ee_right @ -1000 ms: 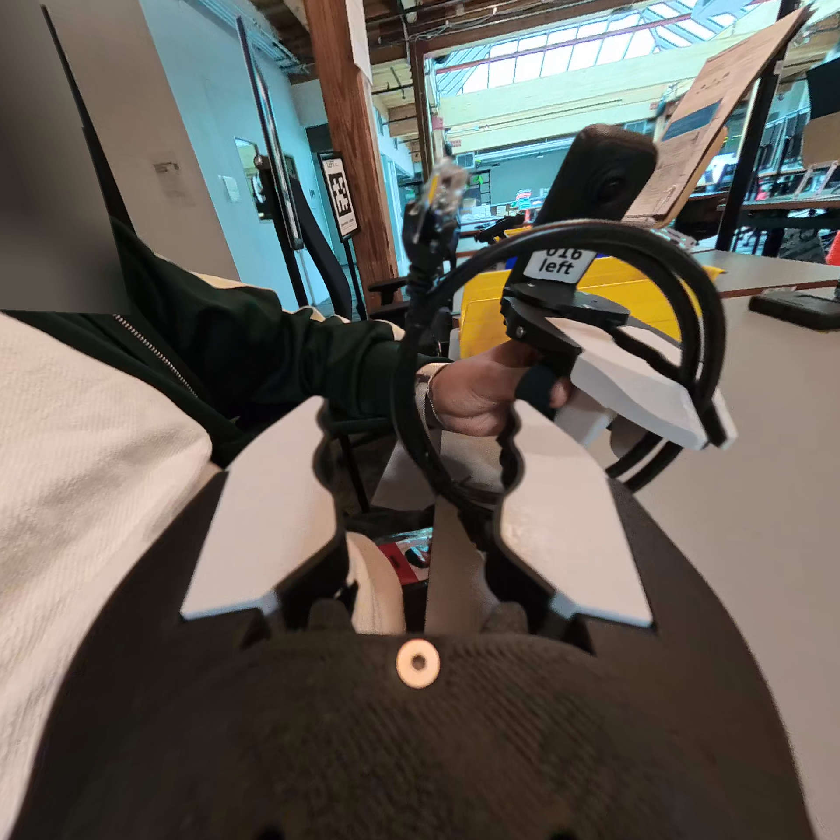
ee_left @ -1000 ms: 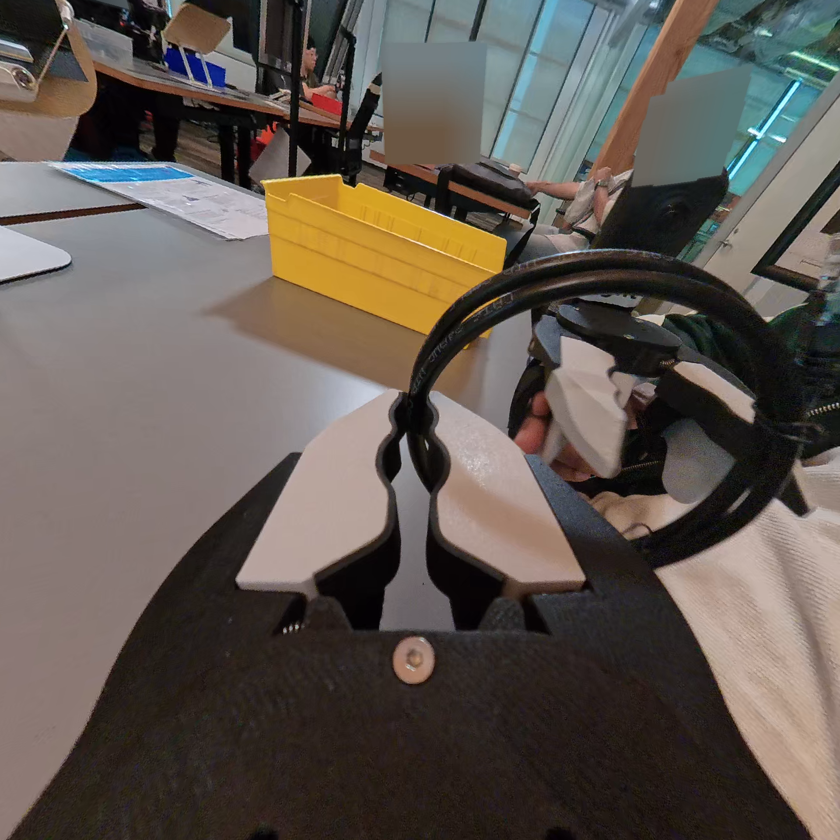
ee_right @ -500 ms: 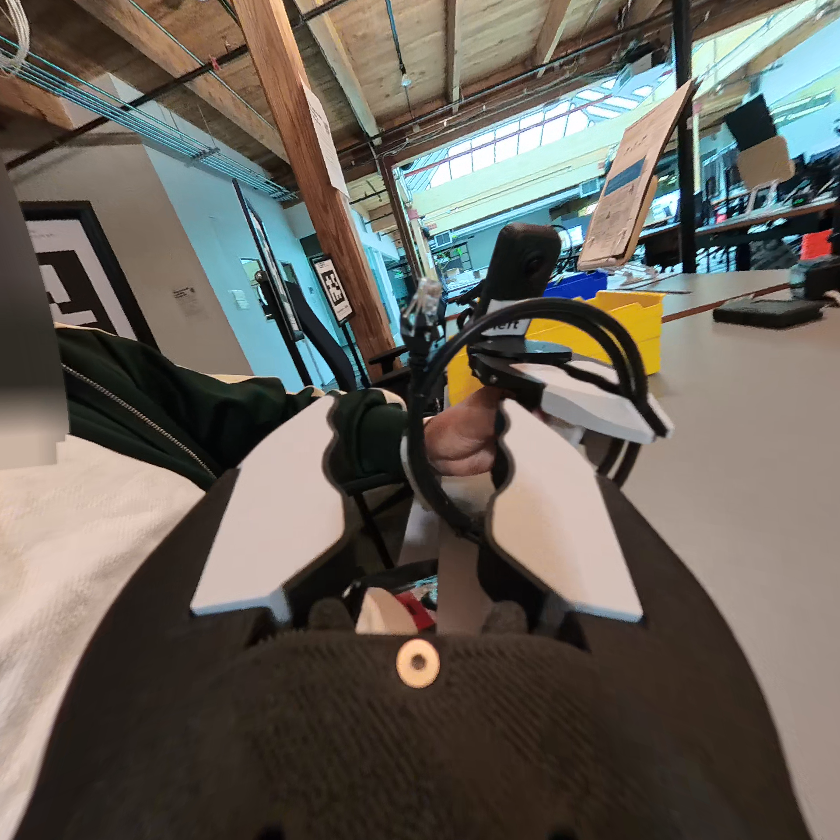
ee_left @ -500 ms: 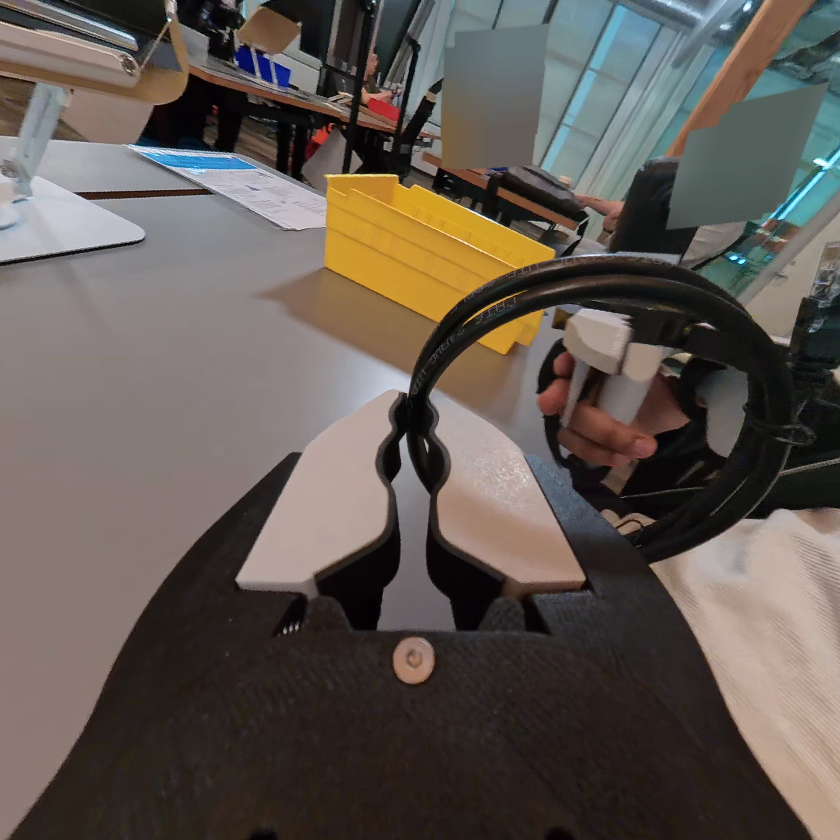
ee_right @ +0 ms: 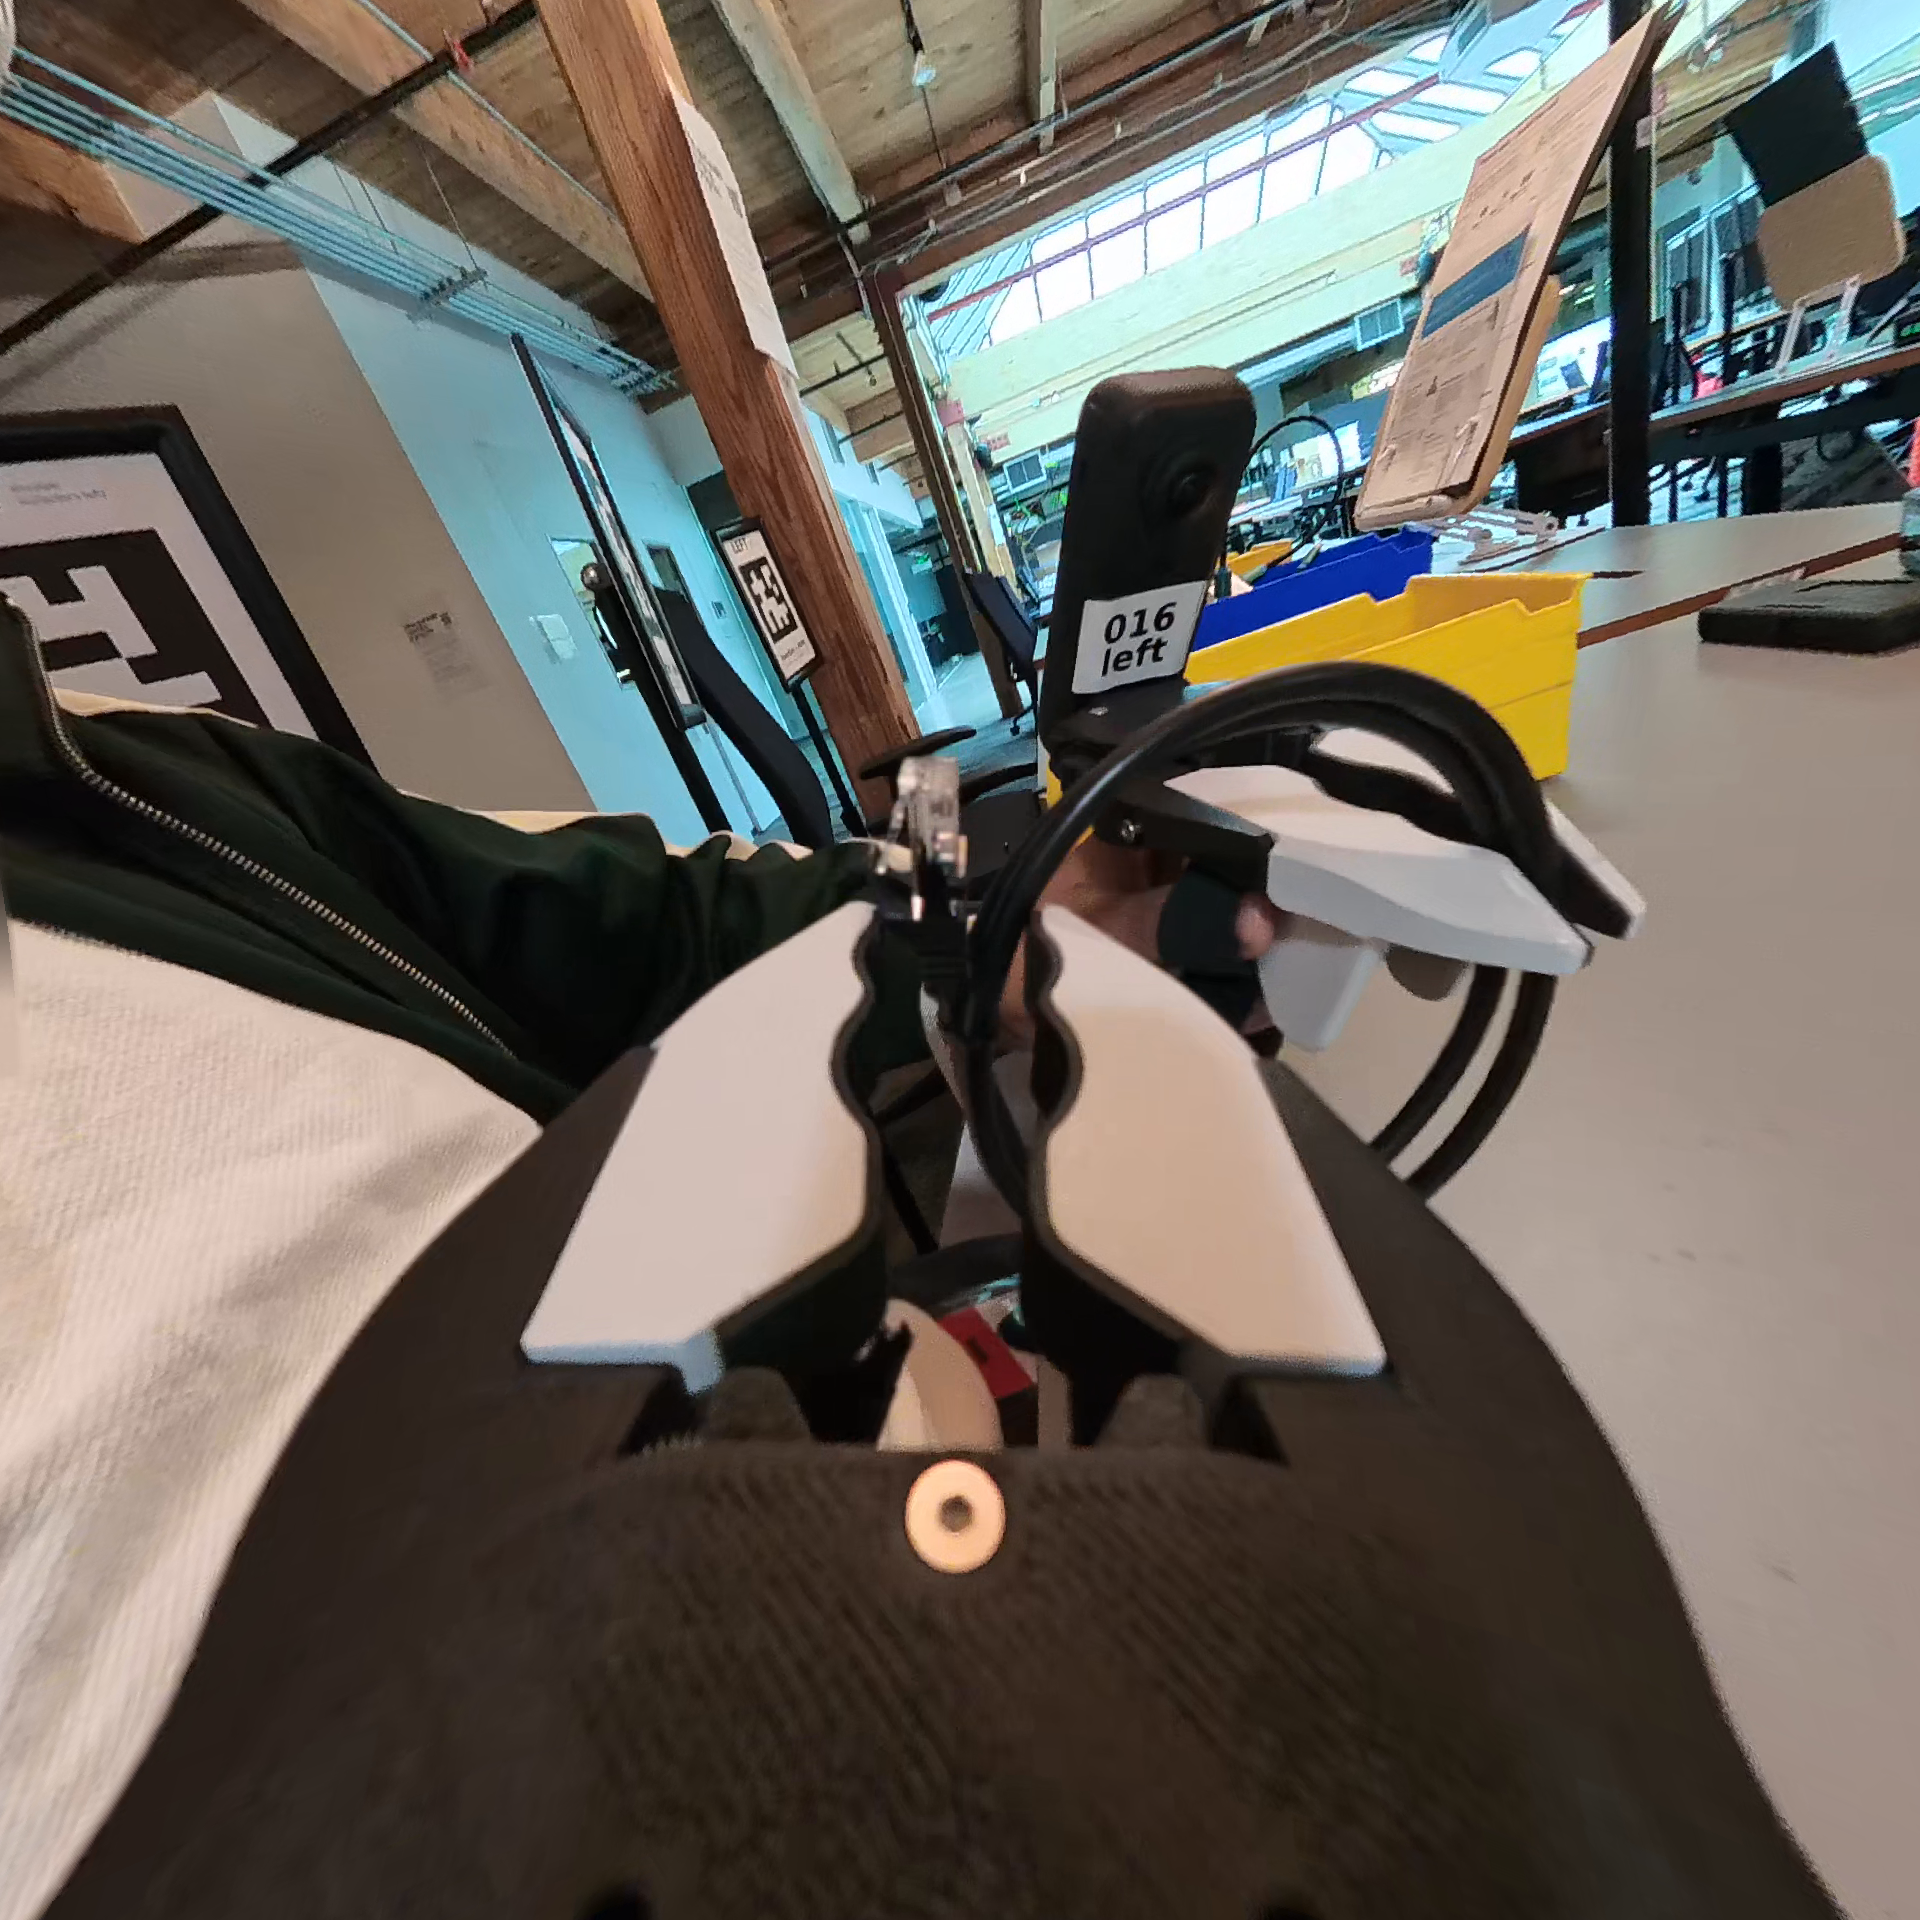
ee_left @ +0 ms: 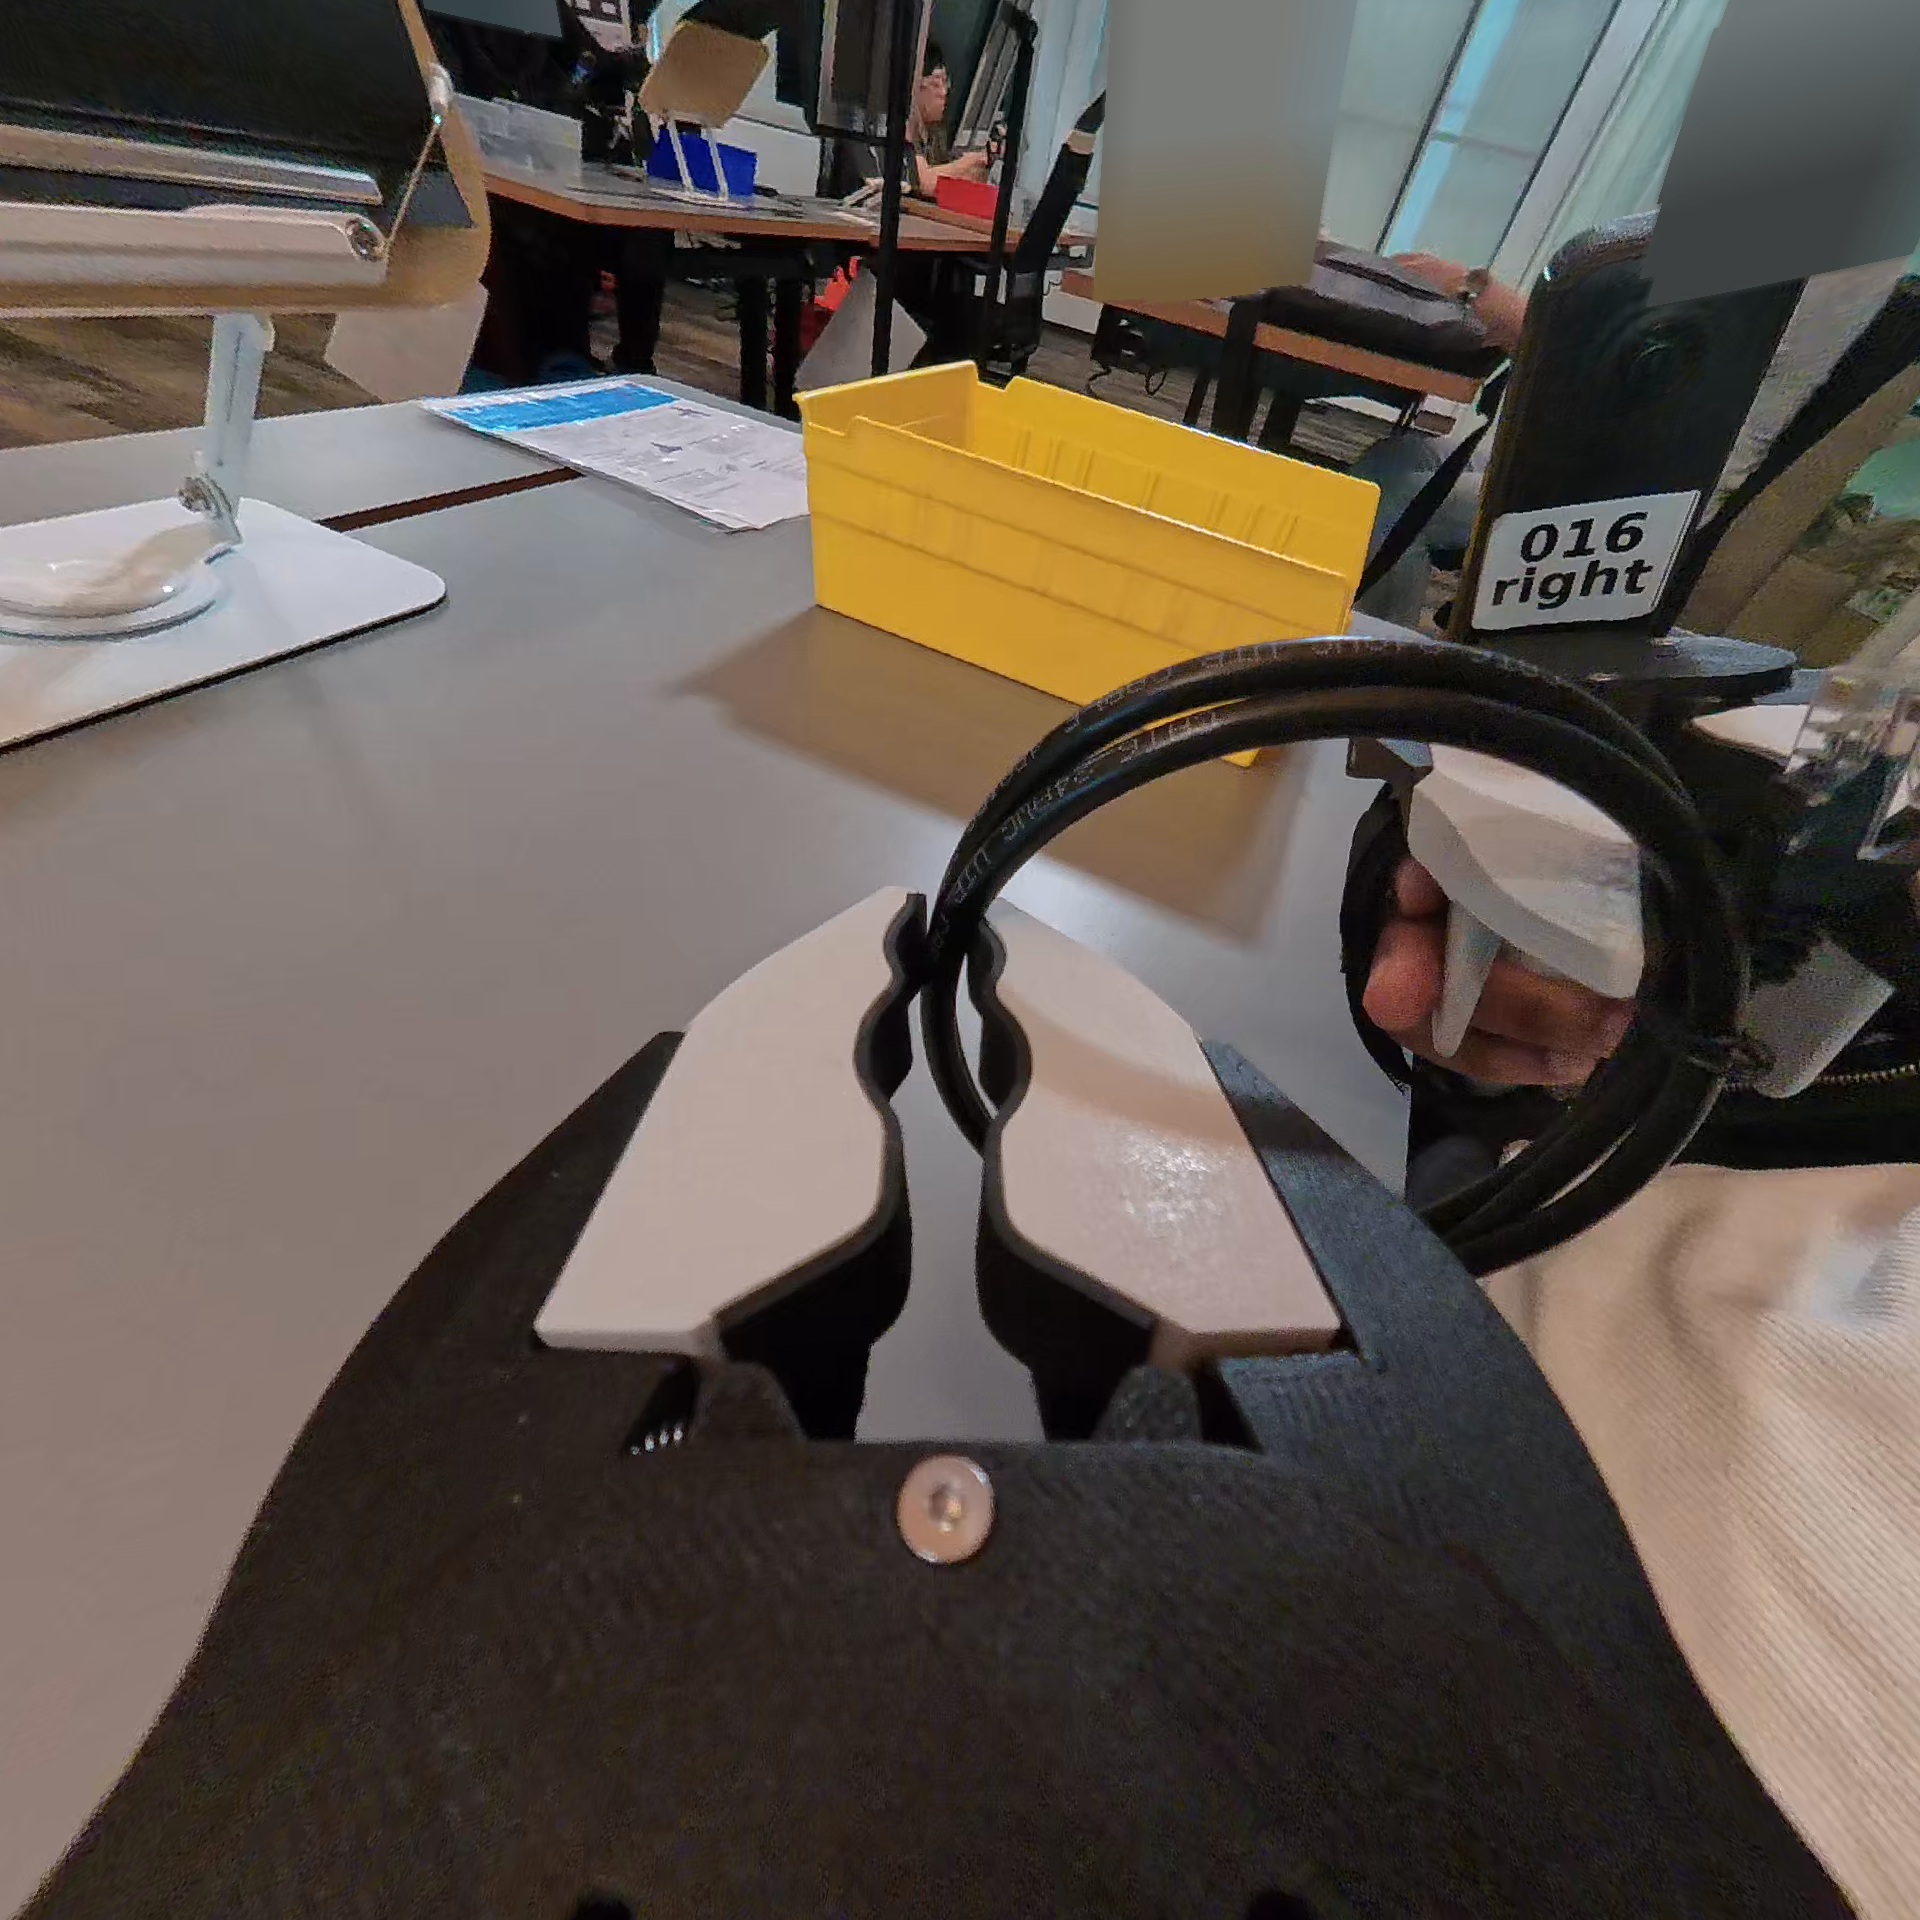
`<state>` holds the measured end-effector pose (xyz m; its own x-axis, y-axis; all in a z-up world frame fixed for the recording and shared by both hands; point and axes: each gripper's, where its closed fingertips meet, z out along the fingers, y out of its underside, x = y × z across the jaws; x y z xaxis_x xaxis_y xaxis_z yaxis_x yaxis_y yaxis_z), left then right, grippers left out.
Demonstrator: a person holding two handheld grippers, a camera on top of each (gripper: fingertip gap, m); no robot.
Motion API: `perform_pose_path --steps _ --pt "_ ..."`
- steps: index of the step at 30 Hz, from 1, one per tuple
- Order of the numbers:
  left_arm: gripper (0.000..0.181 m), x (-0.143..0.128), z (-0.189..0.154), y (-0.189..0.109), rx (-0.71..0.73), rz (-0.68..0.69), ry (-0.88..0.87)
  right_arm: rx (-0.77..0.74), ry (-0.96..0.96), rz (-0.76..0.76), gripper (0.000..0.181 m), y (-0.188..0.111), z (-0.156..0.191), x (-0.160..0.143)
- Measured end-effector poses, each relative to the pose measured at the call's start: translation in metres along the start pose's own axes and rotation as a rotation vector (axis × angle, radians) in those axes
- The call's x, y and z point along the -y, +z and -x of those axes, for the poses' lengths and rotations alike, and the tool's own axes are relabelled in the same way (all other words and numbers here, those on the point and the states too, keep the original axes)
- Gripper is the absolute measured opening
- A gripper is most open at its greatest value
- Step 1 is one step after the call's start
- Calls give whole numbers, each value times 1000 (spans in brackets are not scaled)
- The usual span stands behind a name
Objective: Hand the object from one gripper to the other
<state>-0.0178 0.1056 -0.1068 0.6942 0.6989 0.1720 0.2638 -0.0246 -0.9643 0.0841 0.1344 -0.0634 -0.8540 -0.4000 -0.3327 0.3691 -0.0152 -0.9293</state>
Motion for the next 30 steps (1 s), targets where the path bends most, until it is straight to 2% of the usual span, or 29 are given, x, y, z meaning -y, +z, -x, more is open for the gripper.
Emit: perform_pose_path --steps 5,9,14,19,21,23,26,30 --pt "7 7 -3 -2 -20 -47 3 15 -22 -6 21 -2 3 4" --pt "39 18 0 -6 -17 -130 -14 28 -33 -48 18 -9 4 16" --pt "52 28 3 -11 -29 -198 -44 -6 -53 -110 17 -26 -4 35" --pt "51 31 0 -14 -43 -221 -36 -67 -8 -256 17 -53 -22 62" --pt "39 31 -10 -13 -100 -210 -10 -92 42 -301 17 -63 -32 67" --pt "31 28 -25 -11 -160 -183 52 -117 97 -333 17 -69 -42 67" --pt "31 13 -51 -1 -213 -91 235 -124 169 -344 17 -69 -48 63" --pt "42 -18 -71 18 -176 72 526 -105 199 -354 17 -64 -44 63"
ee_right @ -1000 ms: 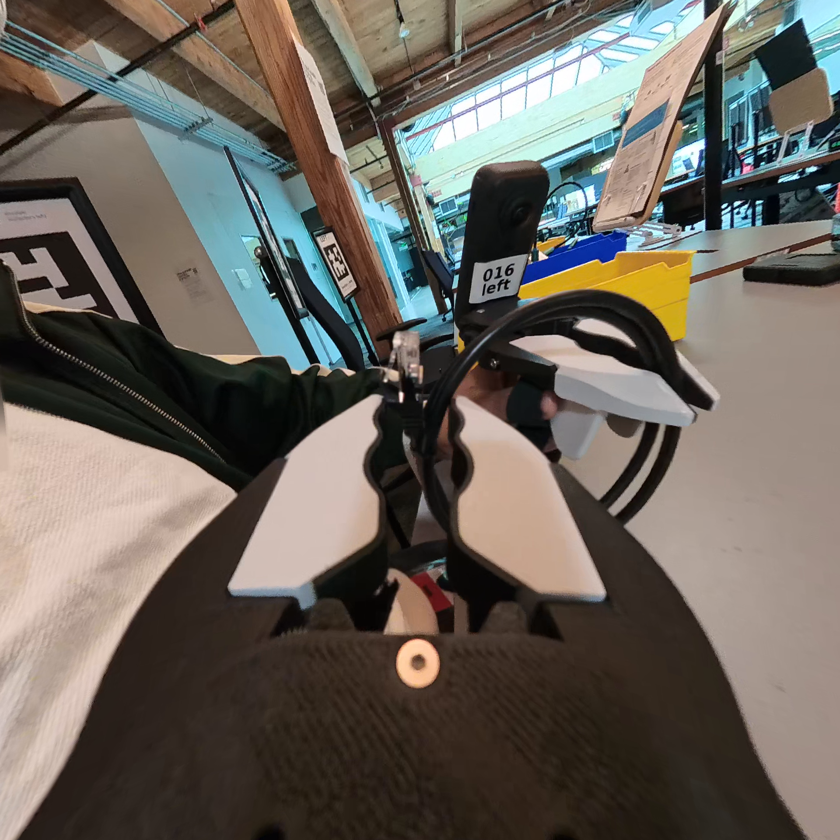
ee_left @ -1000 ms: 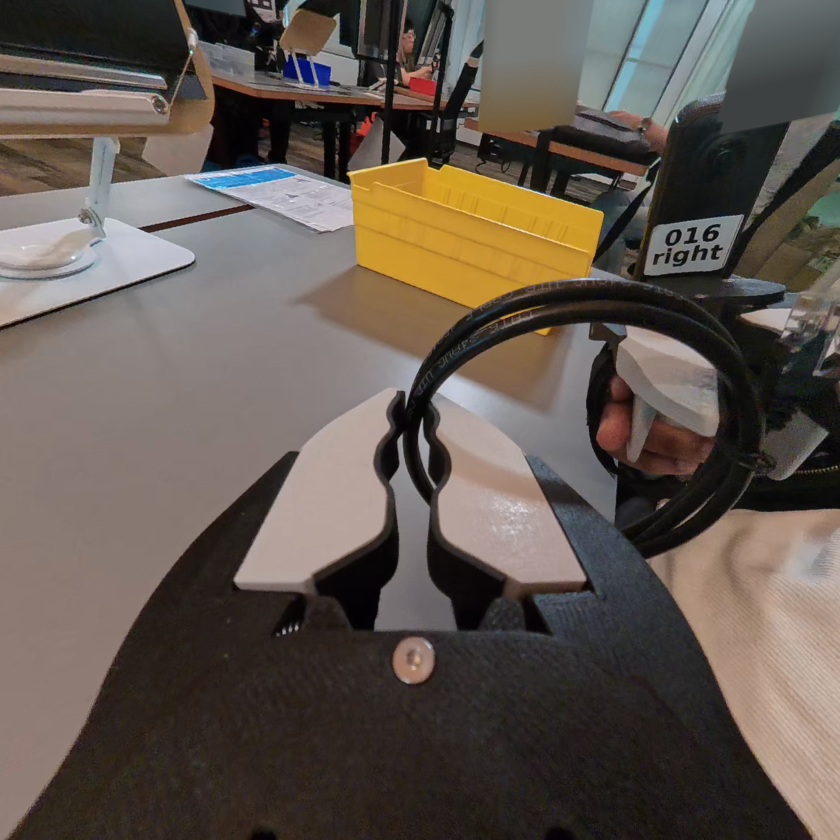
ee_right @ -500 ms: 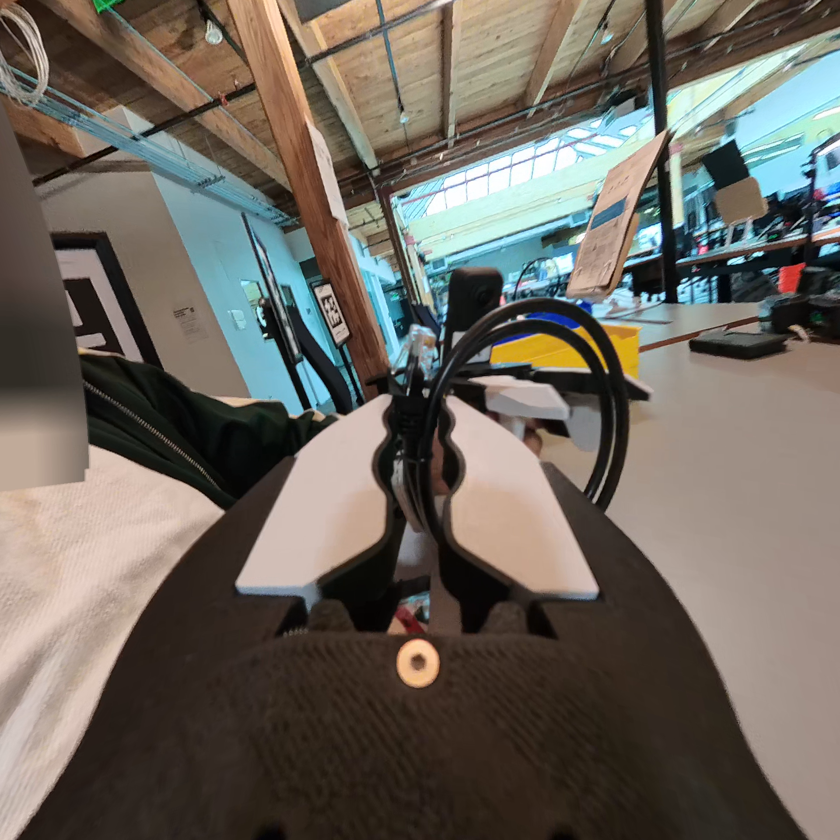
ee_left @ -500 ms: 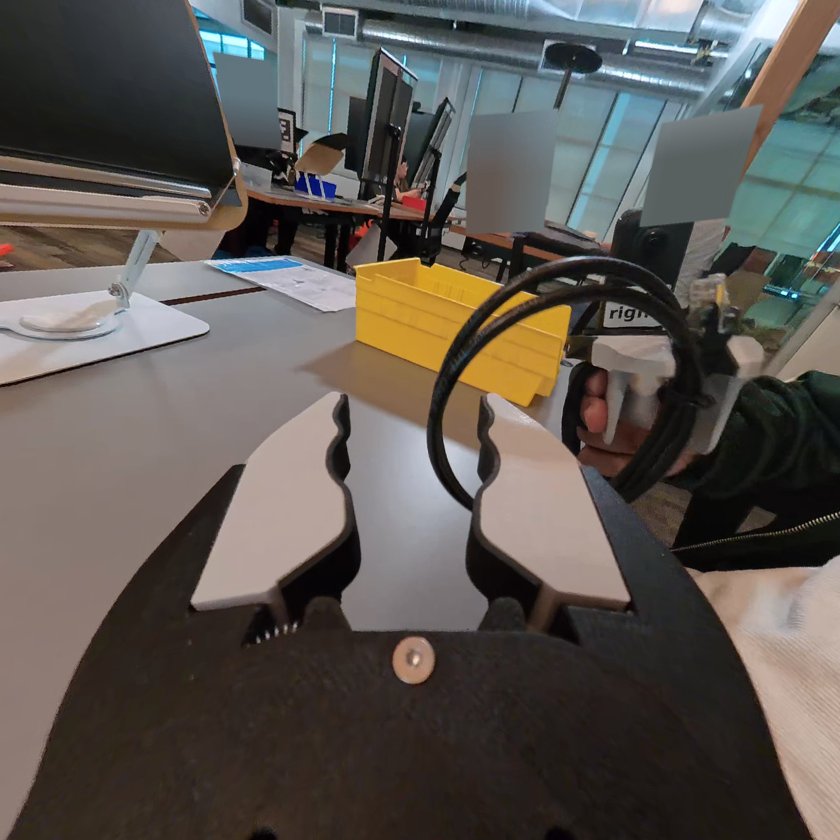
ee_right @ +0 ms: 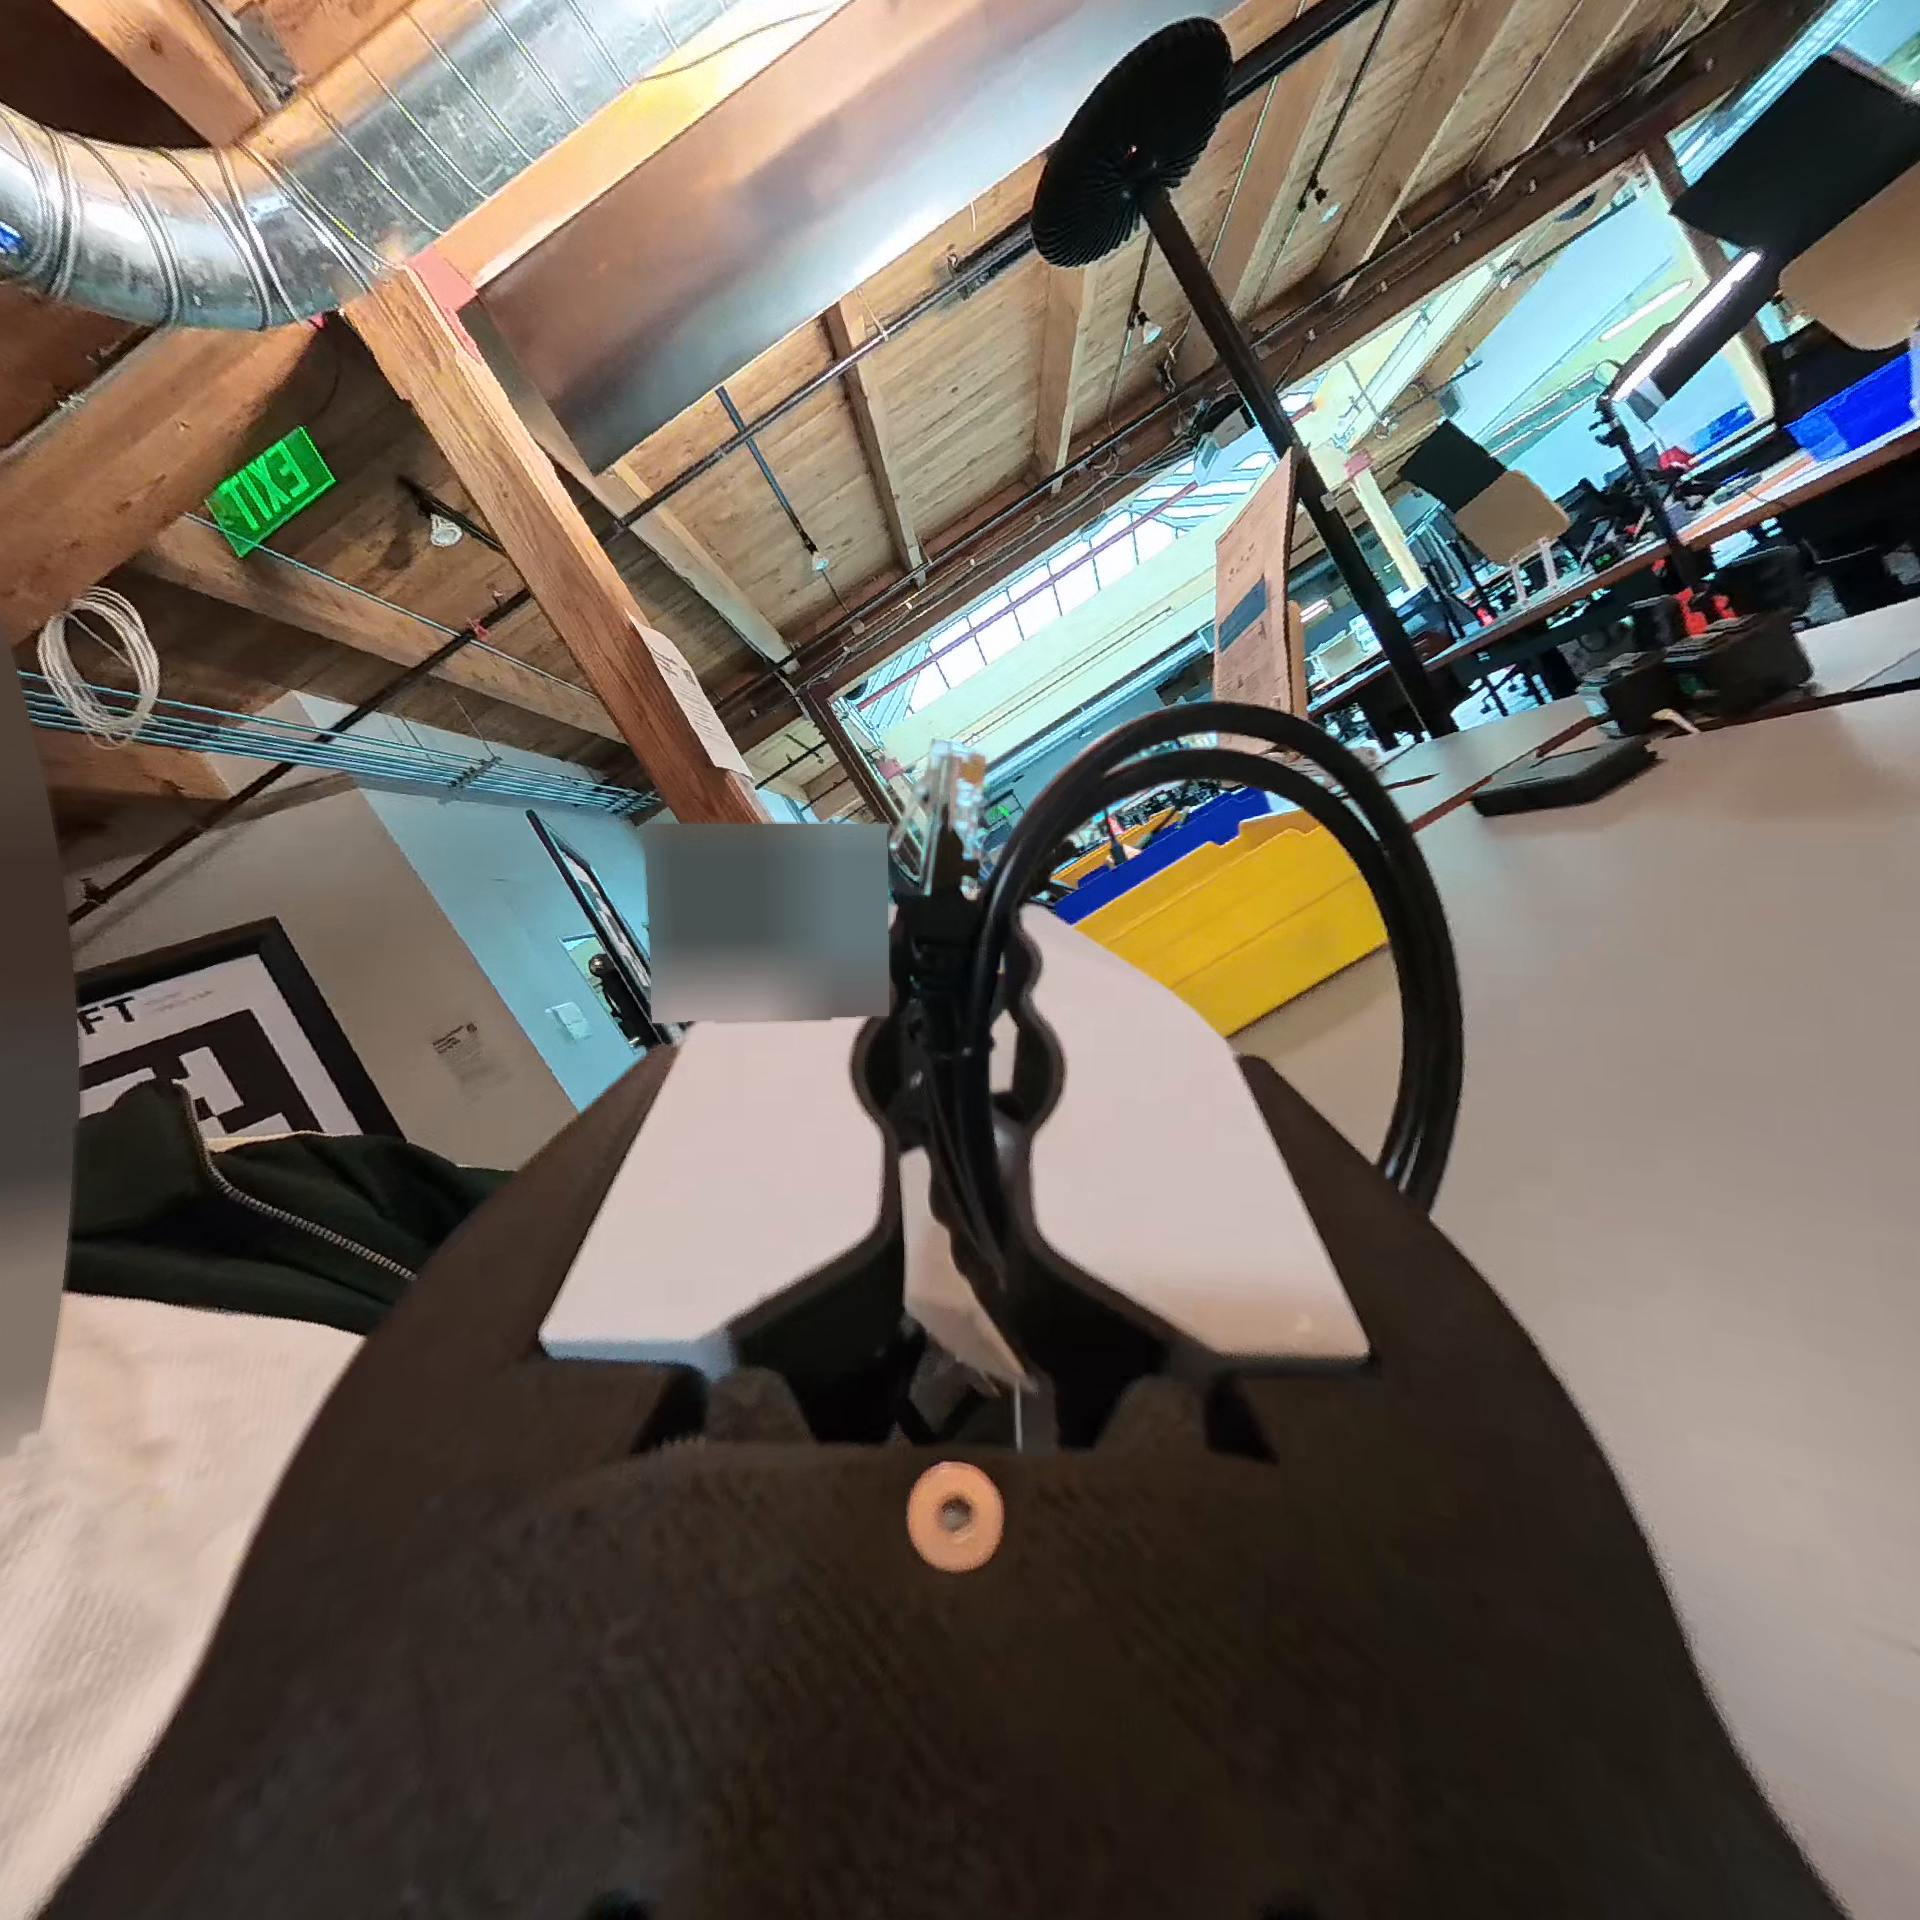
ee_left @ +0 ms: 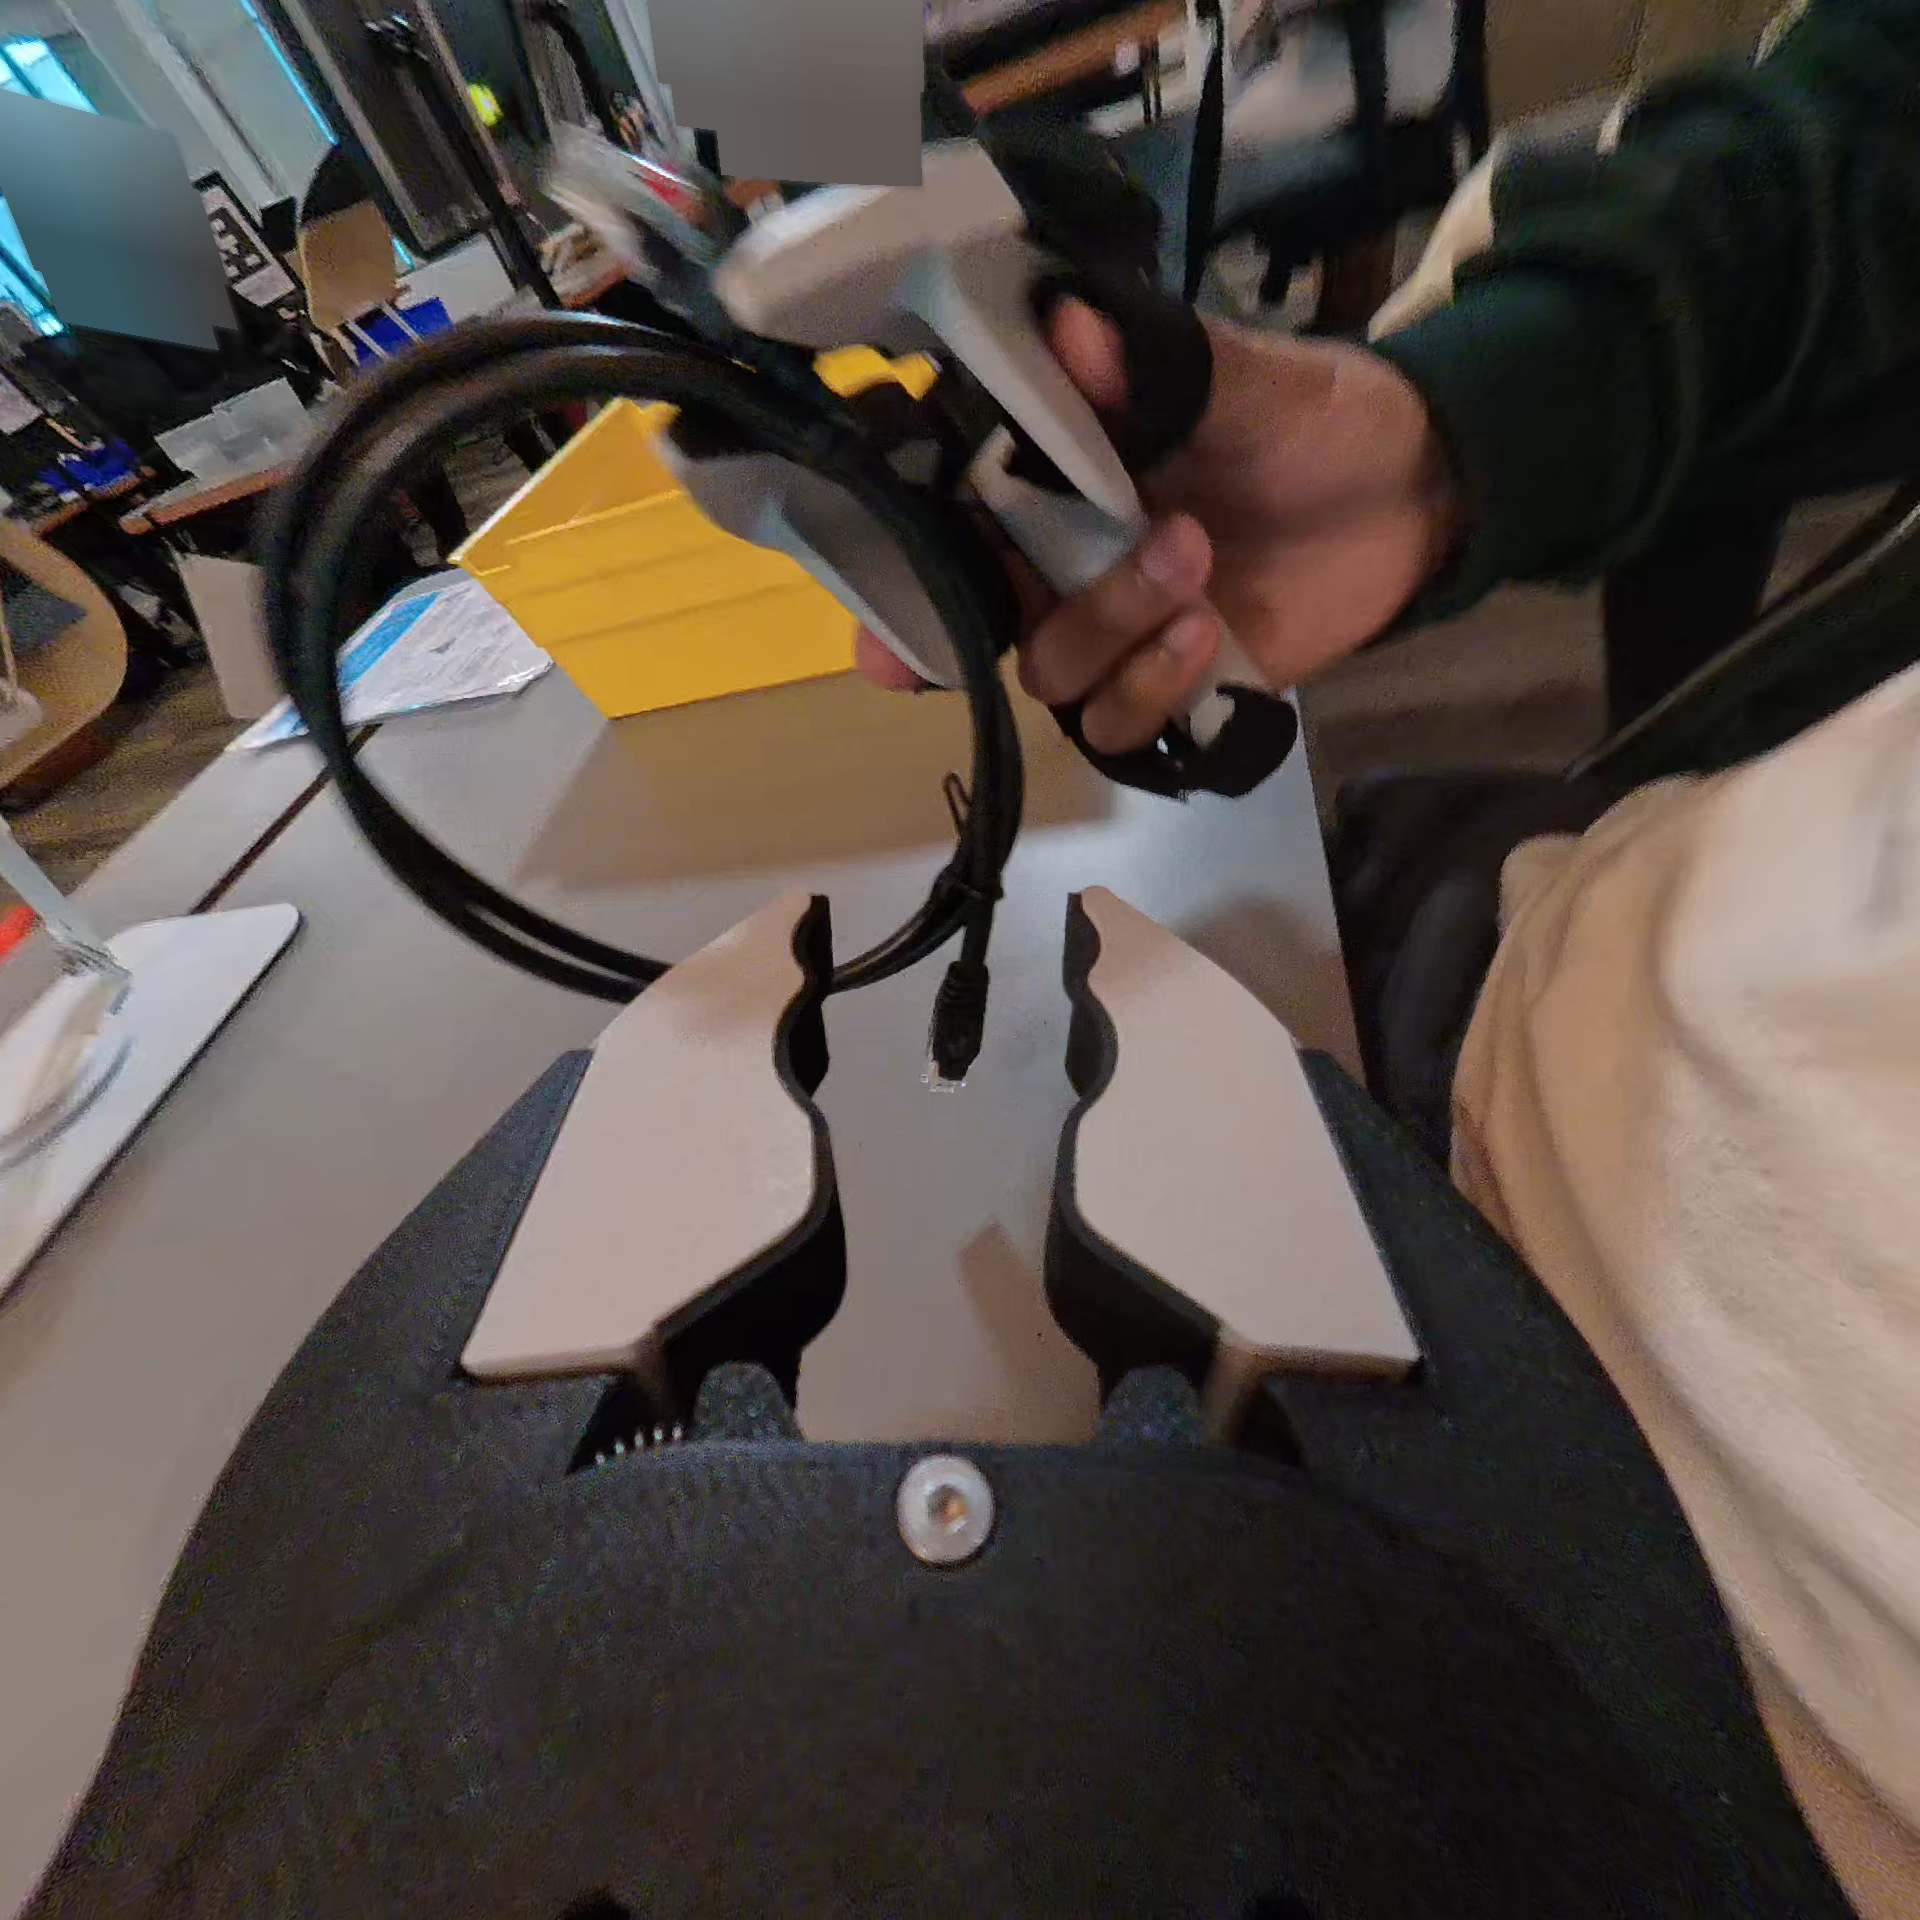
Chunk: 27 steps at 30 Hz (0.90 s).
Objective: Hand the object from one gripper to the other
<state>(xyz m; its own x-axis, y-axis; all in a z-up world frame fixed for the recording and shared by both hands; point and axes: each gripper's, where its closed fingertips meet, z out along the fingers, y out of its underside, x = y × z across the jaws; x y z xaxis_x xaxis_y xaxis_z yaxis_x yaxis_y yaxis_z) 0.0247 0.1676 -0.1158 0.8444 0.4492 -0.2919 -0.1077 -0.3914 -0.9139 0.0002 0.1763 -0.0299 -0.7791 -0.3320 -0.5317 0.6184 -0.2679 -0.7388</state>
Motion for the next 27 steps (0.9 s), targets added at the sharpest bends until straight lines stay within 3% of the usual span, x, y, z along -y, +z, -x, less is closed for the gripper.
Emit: perform_pose_path --steps 5,8,9,12,13,15,19,24,27 --pt "45 -7 -10 18 48 75 111 37 59 -10 17 8 12 -7" --pt "30 -10 -11 19 49 98 147 52 94 -19 17 11 16 -9" --pt "17 -12 -14 18 30 107 157 51 95 -17 17 11 16 -9" --pt "15 -9 -23 17 -9 104 173 59 123 -15 19 12 15 -8" --pt "14 -8 -24 17 -14 102 176 64 141 -23 21 12 15 -7" --pt "13 -4 -27 16 -19 91 174 73 187 -59 47 12 13 -1" --pt "13 10 -18 7 -12 17 72 77 238 -41 78 9 1 -3" --pt "12 28 4 -16 -25 -138 -154 36 197 -31 80 -1 -19 5" --pt "12 42 15 -30 -98 -265 -354 -28 42 60 79 -4 -28 -2"
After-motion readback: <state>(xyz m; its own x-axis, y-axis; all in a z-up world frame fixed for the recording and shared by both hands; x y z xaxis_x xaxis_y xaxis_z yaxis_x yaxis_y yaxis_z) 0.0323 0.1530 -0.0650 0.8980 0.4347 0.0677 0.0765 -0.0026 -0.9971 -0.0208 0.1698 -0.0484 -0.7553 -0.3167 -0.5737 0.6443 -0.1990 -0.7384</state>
